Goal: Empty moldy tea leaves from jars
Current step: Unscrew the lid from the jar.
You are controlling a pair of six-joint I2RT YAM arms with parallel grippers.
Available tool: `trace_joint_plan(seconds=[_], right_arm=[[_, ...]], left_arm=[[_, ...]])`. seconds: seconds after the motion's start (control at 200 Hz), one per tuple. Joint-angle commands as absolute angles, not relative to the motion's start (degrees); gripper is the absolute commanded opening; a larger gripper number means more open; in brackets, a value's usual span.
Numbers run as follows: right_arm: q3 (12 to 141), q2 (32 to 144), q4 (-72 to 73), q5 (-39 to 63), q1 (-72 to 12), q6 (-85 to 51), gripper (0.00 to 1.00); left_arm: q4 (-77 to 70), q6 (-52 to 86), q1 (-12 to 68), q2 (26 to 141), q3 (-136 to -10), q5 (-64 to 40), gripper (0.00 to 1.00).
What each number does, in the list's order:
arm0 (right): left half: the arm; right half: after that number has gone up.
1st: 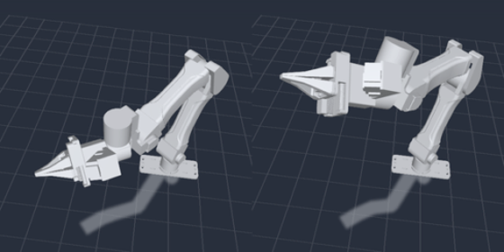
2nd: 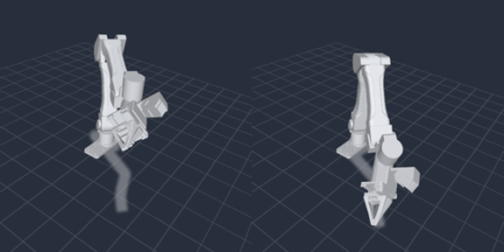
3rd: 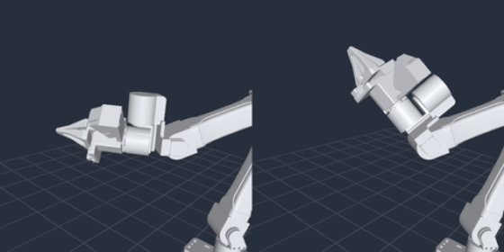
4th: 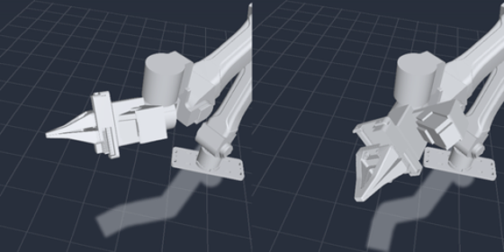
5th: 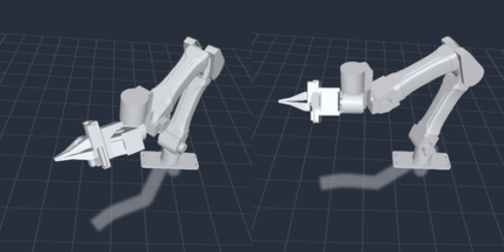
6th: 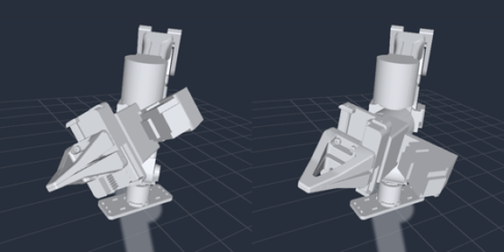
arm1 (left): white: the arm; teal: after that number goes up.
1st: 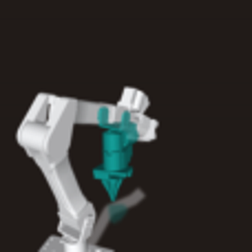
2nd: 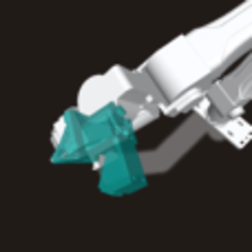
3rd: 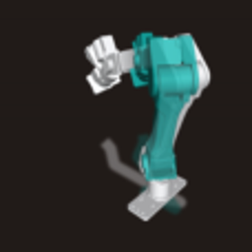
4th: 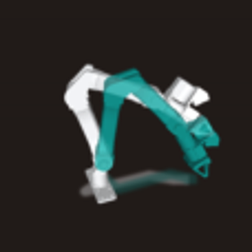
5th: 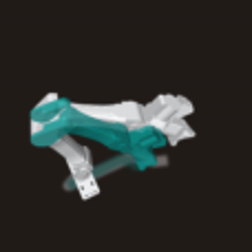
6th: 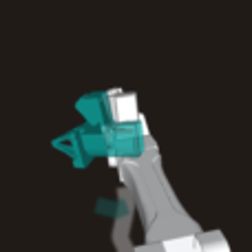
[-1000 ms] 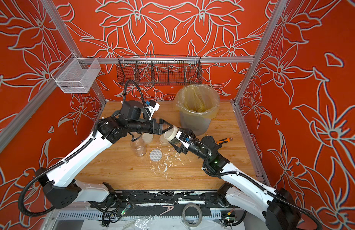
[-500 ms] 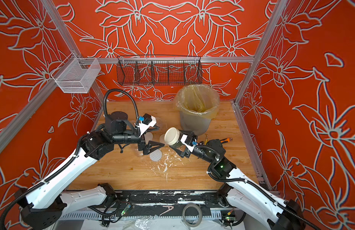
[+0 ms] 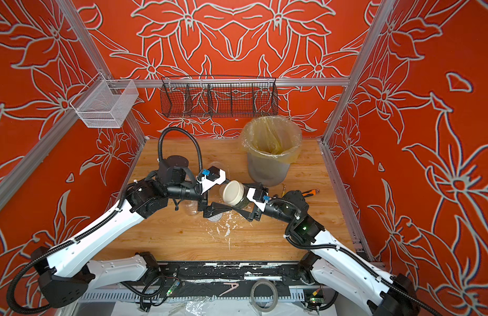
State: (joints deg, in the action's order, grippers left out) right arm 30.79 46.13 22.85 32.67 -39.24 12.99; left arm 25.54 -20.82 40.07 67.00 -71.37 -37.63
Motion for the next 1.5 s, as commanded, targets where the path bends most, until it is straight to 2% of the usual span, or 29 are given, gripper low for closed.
trace_joint_plan(seconds=[0.0, 0.175, 0.375, 0.501, 0.561, 0.656, 0.771, 1.006, 1.166, 1.226, 1.497], right_arm=[[33.9, 45.8, 25.3, 34.9, -39.6, 12.9, 0.29], [34.2, 46.2, 25.4, 35.1, -39.6, 12.8, 0.29], [34.4, 46.3, 24.7, 34.2, -39.7, 13.0, 0.28], [34.4, 46.1, 24.5, 33.8, -39.7, 13.0, 0.28], [34.4, 45.9, 24.3, 33.7, -39.7, 13.1, 0.28], [34.5, 45.7, 24.2, 33.7, -39.7, 13.0, 0.28], [34.5, 45.8, 24.1, 33.5, -39.7, 13.0, 0.28], [34.6, 46.1, 24.1, 33.3, -39.7, 13.0, 0.27], [34.7, 46.0, 23.0, 31.7, -39.8, 14.2, 0.26], [35.0, 46.0, 22.0, 29.9, -39.8, 15.6, 0.25], [33.9, 46.9, 23.3, 17.5, -40.3, 24.5, 0.25]], left_arm=[[23.9, -21.9, 40.3, 67.2, -72.9, -38.1, 0.97], [23.5, -20.7, 40.3, 67.6, -73.2, -39.2, 1.0], [26.6, -19.5, 40.3, 69.4, -75.3, -39.4, 0.84], [27.2, -19.5, 40.3, 69.8, -75.5, -38.5, 0.8], [27.4, -19.5, 40.3, 69.9, -75.5, -38.2, 0.81], [27.7, -19.3, 40.4, 70.0, -75.7, -37.9, 0.92], [28.2, -19.2, 40.3, 70.1, -75.9, -37.3, 0.92], [29.0, -19.2, 40.3, 70.5, -76.3, -37.4, 0.77], [28.9, -15.7, 40.3, 71.0, -77.1, -36.4, 0.6], [28.0, -11.0, 40.3, 71.3, -77.8, -35.1, 0.55], [33.5, 20.0, 40.3, 75.3, -84.5, -22.6, 0.49]])
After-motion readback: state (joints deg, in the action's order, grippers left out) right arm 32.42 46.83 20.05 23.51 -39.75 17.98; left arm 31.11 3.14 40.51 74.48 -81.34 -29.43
